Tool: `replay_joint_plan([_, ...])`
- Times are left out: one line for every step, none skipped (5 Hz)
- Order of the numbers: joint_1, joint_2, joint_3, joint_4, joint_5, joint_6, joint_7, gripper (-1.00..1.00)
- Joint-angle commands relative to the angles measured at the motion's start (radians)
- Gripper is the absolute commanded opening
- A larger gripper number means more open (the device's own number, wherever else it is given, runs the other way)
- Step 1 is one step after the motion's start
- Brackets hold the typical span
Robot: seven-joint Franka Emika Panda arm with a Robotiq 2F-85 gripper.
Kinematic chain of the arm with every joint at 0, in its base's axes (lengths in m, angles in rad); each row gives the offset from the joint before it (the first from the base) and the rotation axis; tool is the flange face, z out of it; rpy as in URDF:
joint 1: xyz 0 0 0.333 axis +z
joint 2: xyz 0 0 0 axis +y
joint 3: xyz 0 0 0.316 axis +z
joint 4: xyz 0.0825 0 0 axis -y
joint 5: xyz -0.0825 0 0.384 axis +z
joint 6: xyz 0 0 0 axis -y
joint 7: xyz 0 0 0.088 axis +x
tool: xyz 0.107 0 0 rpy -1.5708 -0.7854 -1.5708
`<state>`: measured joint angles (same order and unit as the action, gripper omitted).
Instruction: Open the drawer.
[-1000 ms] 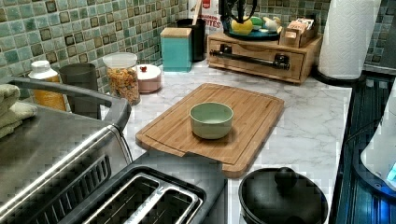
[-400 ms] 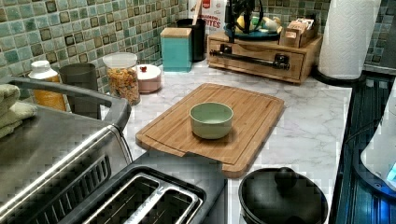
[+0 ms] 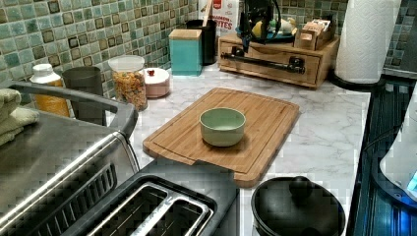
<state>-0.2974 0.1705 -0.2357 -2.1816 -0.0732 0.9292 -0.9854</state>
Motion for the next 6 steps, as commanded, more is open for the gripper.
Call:
replay_joint_plan([-0.009, 0.034, -0.001, -0.044, 0.003, 0.045, -0.048, 1.00])
replay_joint_plan([-0.015, 0.088, -0.004, -0.025, -0.011, 0.085, -0.070, 1.00])
replay_joint_plan([-0.027, 0.135, 0.013, -0.019, 0.023, 0.141, -0.091, 1.00])
replay_joint_plan([-0.020, 0.141, 0.027, -0.014, 0.036, 0.139, -0.074, 1.00])
replay_joint_plan([0.007, 0.115, 0.027, -0.054, 0.032, 0.204, -0.013, 1.00])
replay_joint_plan([0.052, 0.115, 0.036, 0.034, -0.004, 0.074, 0.018, 1.00])
